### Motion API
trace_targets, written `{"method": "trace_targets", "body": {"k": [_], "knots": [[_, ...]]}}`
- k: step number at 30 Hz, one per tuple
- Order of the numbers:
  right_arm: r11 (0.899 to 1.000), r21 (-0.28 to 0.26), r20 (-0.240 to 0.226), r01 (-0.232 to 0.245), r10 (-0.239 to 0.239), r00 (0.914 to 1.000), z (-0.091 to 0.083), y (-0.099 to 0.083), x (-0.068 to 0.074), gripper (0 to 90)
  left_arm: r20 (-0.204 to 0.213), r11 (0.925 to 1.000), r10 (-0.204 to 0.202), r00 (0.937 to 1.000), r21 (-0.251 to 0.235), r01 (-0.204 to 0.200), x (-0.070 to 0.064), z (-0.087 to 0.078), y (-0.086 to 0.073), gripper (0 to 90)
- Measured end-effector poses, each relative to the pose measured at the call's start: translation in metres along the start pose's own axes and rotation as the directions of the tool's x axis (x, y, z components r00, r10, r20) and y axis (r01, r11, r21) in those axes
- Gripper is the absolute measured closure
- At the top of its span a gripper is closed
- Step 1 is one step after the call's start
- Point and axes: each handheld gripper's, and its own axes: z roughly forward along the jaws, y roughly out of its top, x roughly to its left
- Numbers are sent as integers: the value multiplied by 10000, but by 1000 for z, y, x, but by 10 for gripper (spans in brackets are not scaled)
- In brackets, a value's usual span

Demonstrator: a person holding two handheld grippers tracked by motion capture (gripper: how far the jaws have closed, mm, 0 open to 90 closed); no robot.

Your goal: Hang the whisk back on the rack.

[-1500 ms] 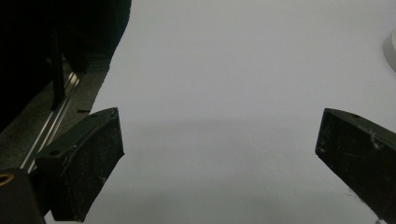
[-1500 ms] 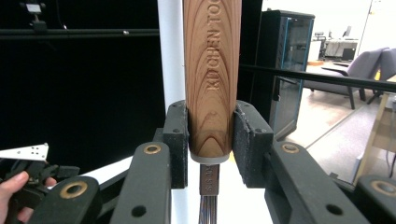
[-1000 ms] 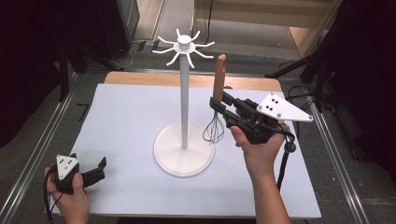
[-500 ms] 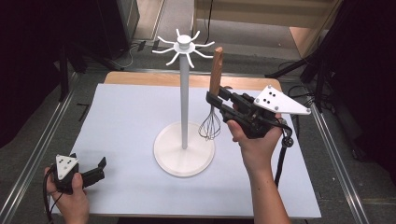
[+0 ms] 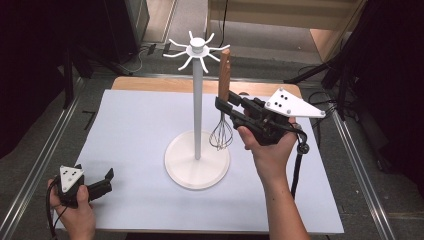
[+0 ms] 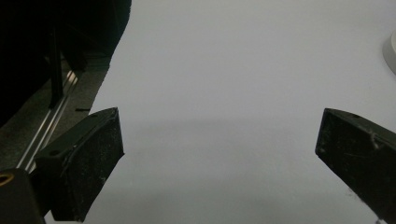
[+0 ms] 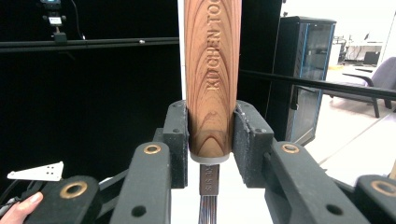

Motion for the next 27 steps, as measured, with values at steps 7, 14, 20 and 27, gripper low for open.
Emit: {"method": "trace_targets", "body": {"k": [7,14,20,27], "knots": [[9999,85,-111,-112,113,9999,6,-4,0,704,-15,10000,-11,10000,16,11,0,0,0,18],[10000,1,-94,-44,44,9999,10,-11,-2,704,20,10000,-50,10000,36,50,1,0,0,18],[9997,-220,-217,-81,76,9997,11,-16,-3,700,-2,10000,-45,10000,46,45,0,0,0,18],[9989,-401,422,-244,261,9988,4,-22,-8,368,-6,10000,-69,10000,35,69,0,0,0,18]]}}
